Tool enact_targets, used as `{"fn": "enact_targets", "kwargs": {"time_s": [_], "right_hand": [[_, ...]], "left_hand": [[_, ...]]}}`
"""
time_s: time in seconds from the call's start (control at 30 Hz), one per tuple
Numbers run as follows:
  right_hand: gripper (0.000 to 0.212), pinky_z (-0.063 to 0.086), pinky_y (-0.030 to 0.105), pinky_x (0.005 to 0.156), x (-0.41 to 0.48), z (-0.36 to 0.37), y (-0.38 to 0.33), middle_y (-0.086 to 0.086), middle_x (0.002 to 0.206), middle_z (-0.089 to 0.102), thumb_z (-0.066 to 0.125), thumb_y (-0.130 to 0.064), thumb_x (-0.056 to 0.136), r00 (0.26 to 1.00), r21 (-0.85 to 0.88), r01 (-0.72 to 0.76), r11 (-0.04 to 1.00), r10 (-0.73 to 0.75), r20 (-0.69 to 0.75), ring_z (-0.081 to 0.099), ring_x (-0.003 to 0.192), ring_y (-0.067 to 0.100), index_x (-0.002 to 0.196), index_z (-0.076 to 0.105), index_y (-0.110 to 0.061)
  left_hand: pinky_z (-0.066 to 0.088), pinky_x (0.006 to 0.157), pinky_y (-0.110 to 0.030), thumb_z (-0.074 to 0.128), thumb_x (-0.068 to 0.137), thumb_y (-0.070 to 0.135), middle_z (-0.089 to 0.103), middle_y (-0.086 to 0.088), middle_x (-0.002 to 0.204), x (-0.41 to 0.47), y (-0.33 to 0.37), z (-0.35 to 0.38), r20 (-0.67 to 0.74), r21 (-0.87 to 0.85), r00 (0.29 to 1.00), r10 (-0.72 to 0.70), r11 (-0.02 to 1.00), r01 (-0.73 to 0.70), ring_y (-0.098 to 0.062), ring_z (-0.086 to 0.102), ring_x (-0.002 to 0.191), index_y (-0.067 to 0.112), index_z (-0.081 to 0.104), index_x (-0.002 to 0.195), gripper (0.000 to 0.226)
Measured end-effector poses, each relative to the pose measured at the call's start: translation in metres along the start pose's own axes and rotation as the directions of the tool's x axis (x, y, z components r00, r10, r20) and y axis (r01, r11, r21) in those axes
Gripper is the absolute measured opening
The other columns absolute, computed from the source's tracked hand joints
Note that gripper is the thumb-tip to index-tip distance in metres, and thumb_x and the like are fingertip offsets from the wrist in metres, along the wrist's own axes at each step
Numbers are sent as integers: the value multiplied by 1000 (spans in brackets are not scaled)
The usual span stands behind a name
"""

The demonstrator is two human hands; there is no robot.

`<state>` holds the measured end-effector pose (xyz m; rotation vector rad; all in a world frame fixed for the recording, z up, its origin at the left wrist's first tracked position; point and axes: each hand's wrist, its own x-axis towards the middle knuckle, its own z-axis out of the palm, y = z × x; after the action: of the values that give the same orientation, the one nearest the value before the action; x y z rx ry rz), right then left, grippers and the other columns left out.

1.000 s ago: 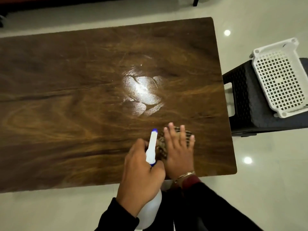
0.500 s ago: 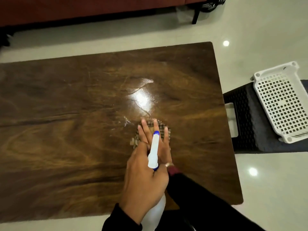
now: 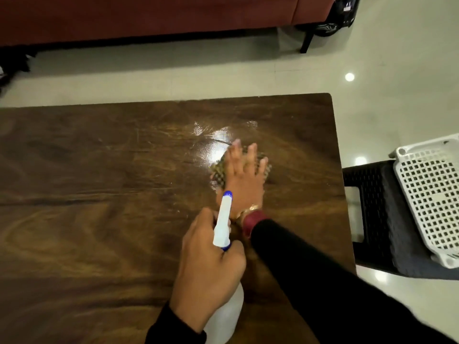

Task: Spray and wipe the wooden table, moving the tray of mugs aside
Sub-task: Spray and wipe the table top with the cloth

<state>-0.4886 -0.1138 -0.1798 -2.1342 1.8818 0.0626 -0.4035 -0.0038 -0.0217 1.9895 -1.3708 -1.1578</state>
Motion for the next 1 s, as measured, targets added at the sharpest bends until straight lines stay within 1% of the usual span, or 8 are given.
{"fn": "enact_targets", "kwargs": {"time_s": [0.1, 0.2, 0.27, 0.4, 0.5, 0.67, 0.83, 1.0], "right_hand": [[60, 38, 45, 123, -73, 20, -24, -7, 166, 37, 29, -36, 110, 973, -35, 190, 981, -193, -124, 33, 156, 18, 167, 15, -20], [73, 21, 56, 126, -114, 22, 16, -4, 168, 35, 44, -42, 94, 982, 12, 184, 983, -184, 48, 18, 160, 25, 162, 25, -24], [89, 22, 72, 121, -96, 14, 57, 3, 174, 20, 50, -45, 80, 997, -14, 55, 998, -54, 59, 19, 160, 38, 164, 29, -20], [95, 7, 75, 122, 16, -19, 120, 3, 177, 0, 52, -47, 85, 928, 61, -371, 927, 369, 48, -1, 161, 42, 167, 12, -20], [93, 7, 76, 122, 100, -35, 107, 7, 177, -1, 49, -51, 91, 897, 104, -443, 891, 441, 43, -3, 160, 46, 168, 9, -16], [90, 2, 70, 123, 118, -19, -2, 8, 177, -3, 35, -56, 92, 993, 1, -118, 993, 118, 28, -2, 160, 46, 168, 8, -17], [75, 7, 70, 123, 5, 14, -30, -2, 176, 13, 25, -53, 98, 959, 63, 266, 962, -271, 86, 8, 162, 37, 166, 26, -23], [95, 9, 75, 121, 29, -11, 67, 0, 177, 4, 56, -46, 83, 990, 7, -135, 991, 135, 45, 4, 162, 39, 167, 16, -23]], "left_hand": [[46, 60, -22, 57, 76, 22, 60, 12, 76, 18, 17, -3, -33, -17, 998, 58, 998, -59, -8, 58, 67, 19, 57, 92, 17], [48, 62, -40, 56, 72, 24, 57, 3, 72, 41, 25, -8, -19, -19, 999, 33, 999, -33, -17, 55, 67, 13, 53, 83, 15], [48, 62, -43, 54, 67, 24, 57, -1, 72, 53, 28, -11, 12, 4, 1000, 3, 1000, -3, -22, 55, 67, 14, 52, 81, 17], [54, 68, -47, 55, 67, 26, 61, -3, 81, 67, 29, -15, 47, 22, 998, -41, 999, 40, -23, 60, 75, 18, 55, 87, 22], [54, 71, -49, 60, 72, 20, 62, -4, 83, 75, 20, -23, 55, 21, 998, -11, 1000, 10, -24, 61, 77, 15, 57, 89, 18], [49, 64, -36, 63, 75, 12, 59, -2, 79, 78, 9, -39, 6, 37, 999, 48, 998, -48, -19, 57, 72, 15, 54, 84, 13], [40, 52, -23, 65, 78, 3, 54, 4, 68, 87, 2, -53, -10, 55, 998, 56, 997, -55, -14, 51, 62, 15, 51, 81, 19], [52, 65, -46, 65, 76, 13, 59, -4, 78, 90, -6, -67, 41, 21, 999, 22, 1000, -23, -24, 58, 72, 17, 54, 85, 15]]}}
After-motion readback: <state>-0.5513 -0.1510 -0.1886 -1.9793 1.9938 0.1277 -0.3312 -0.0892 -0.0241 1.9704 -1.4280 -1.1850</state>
